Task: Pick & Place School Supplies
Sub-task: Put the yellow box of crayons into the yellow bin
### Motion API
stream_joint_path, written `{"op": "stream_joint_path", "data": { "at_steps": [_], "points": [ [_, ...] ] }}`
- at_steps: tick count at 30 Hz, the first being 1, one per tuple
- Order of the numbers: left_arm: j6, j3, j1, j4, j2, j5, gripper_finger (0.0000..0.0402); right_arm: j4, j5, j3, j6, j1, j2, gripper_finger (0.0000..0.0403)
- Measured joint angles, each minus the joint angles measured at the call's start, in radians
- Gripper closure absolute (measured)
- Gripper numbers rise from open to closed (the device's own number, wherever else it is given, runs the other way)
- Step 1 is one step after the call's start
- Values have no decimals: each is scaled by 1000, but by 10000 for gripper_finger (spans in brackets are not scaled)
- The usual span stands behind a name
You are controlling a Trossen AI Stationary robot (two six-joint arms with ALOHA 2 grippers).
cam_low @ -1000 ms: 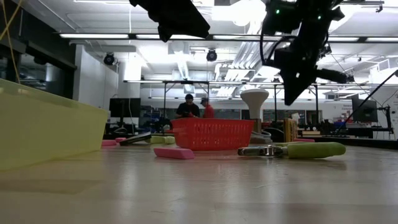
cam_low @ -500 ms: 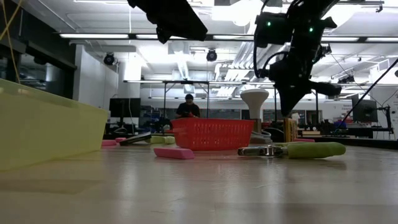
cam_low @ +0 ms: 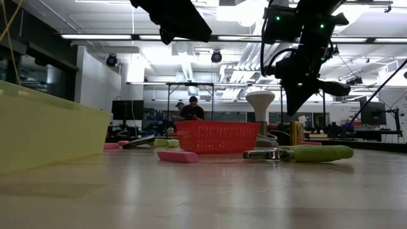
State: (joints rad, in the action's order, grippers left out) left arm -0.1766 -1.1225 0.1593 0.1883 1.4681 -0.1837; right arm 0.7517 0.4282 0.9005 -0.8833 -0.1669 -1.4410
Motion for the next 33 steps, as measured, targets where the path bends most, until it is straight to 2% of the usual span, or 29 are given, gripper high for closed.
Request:
{"op": "stream_joint_path", "data": {
  "at_steps": [7, 14, 19, 24, 30, 33],
  "points": [
    [-2, 0, 0, 0, 0, 0, 319, 0, 0, 0, 40, 0, 0, 395],
    [-3, 0, 0, -2, 0, 0, 319, -1, 5, 0, 66, 10, 0, 321],
    [-3, 0, 0, -2, 0, 0, 319, 0, 61, 0, 33, 26, 0, 284],
    [-3, 0, 0, -1, 0, 1, 319, 0, 59, 0, 30, -8, 0, 277],
    [-3, 0, 0, 3, 0, 1, 319, 0, -66, 0, 16, -77, 0, 277],
    [-3, 0, 0, 16, 0, 1, 319, -1, -70, 0, 15, -103, 0, 277]
  ]
}}
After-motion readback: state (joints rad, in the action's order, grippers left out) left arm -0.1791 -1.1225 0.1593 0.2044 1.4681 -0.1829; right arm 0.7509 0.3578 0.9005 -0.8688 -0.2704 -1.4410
